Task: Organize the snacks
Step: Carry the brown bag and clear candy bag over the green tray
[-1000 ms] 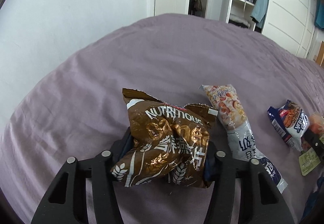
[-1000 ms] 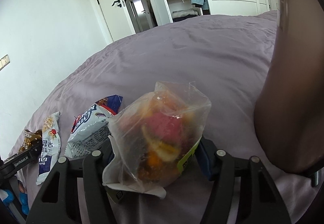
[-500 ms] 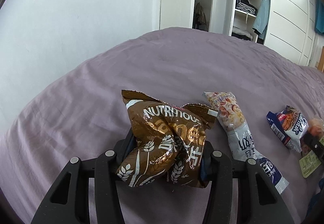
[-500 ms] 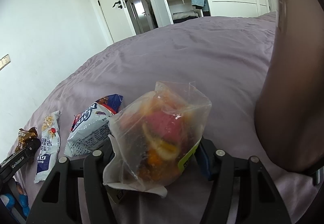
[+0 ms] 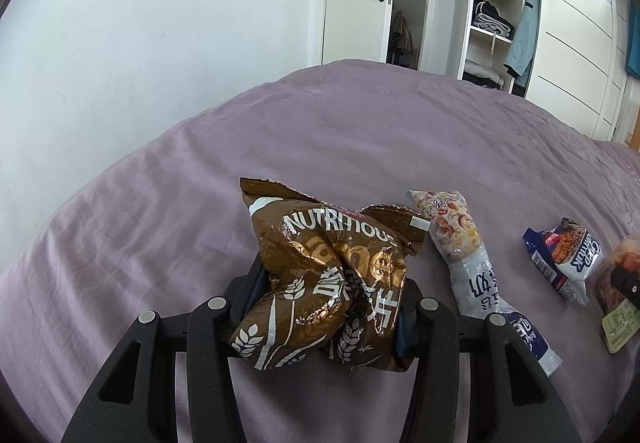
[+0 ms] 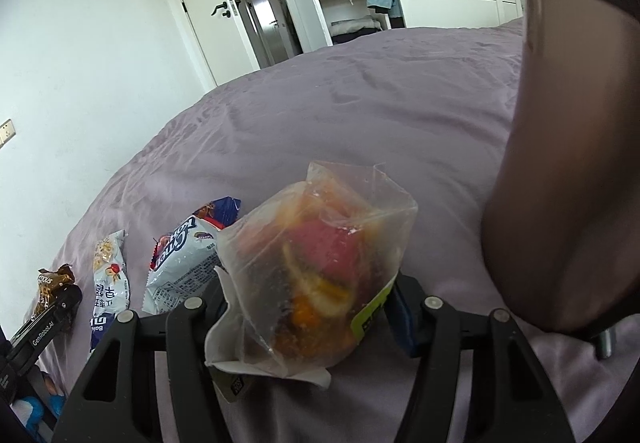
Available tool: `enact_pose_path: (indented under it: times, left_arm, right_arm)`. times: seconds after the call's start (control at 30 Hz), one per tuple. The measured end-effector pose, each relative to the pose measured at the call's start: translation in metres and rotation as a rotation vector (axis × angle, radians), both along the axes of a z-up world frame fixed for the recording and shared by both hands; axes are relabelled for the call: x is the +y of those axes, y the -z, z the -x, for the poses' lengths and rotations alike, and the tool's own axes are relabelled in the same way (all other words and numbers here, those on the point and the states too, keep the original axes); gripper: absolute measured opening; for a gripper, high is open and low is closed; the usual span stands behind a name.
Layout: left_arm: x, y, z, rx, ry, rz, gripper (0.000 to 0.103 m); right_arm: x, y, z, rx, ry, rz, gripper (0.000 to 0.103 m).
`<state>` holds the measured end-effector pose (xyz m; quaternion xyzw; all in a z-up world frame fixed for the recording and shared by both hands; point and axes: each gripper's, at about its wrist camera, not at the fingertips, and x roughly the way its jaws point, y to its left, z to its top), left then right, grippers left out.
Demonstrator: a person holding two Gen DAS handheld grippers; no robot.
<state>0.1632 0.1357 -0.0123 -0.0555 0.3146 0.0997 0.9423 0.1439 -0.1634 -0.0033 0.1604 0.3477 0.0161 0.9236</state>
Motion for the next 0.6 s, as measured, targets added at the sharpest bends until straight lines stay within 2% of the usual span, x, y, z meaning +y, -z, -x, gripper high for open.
enact_pose_path:
  times: [0.33, 0.6]
  left_arm:
    - [-0.001, -0.004, 0.004, 0.023, -0.014, -0.02, 0.045]
    - [-0.007, -0.01, 0.018, 0.07, -0.034, -0.056, 0.045]
  right_arm:
    - [0.002, -0.025, 0.037, 0.04, -0.038, 0.085, 0.054]
    - [-0.004, -0.051, 0.09, 0.062, -0.098, 0.104, 0.053]
